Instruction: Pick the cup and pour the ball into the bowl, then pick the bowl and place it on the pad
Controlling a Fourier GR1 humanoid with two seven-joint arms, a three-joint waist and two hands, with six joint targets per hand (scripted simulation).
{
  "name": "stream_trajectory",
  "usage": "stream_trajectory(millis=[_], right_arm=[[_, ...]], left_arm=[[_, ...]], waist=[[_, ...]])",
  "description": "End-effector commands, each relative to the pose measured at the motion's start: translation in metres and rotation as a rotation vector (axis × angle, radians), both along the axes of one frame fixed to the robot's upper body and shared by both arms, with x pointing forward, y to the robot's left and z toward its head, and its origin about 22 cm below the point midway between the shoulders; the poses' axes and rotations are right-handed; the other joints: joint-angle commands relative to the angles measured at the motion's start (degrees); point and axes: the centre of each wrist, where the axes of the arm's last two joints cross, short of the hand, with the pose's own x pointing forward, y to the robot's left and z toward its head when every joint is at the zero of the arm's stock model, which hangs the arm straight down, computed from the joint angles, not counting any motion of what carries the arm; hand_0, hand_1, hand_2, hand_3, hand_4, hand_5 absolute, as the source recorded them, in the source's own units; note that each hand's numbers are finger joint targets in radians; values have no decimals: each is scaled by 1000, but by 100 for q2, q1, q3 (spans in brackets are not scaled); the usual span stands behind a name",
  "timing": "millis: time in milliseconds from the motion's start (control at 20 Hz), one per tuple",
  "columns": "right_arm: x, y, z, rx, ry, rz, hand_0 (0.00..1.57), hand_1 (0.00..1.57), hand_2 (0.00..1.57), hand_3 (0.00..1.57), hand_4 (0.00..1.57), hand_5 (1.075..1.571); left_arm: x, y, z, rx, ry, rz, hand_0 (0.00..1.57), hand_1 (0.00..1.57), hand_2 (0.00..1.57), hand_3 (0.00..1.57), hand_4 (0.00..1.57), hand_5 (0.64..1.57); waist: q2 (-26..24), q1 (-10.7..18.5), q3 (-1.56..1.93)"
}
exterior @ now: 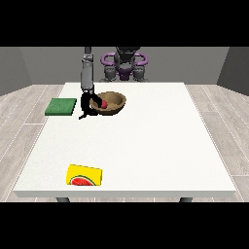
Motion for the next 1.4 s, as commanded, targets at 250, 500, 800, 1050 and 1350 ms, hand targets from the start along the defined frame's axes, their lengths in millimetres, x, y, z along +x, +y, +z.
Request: stream_trajectory(millis=[250,500,800,1050,1350], right_arm=[[2,-8,18,-195,319,-25,1571,1571,1571,1571,1226,1472],[28,7,98,-290,339,18,1571,1571,1571,1571,1249,1472],[25,-31,93,-270,345,33,1571,1571,1571,1571,1299,1520],[32,-16,107,-335,310,67,1571,1571,1571,1571,1299,1520],[18,-106,94,-335,279,3,1571,1571,1571,1571,1297,1534]], left_arm=[[4,54,-52,-47,142,78,0,0,0,0,0,1548],[-6,91,-75,-86,190,159,0,0,0,0,0,1544],[-29,116,-67,-65,135,188,0,0,0,0,0,1541],[-24,112,-69,-71,104,250,0,0,0,0,0,1538],[-18,88,-55,-64,89,205,0,0,0,0,0,1535]], waist=[[-659,-447,173],[-945,-937,171],[-544,-973,184],[-380,-1235,183],[-290,-1101,195]])
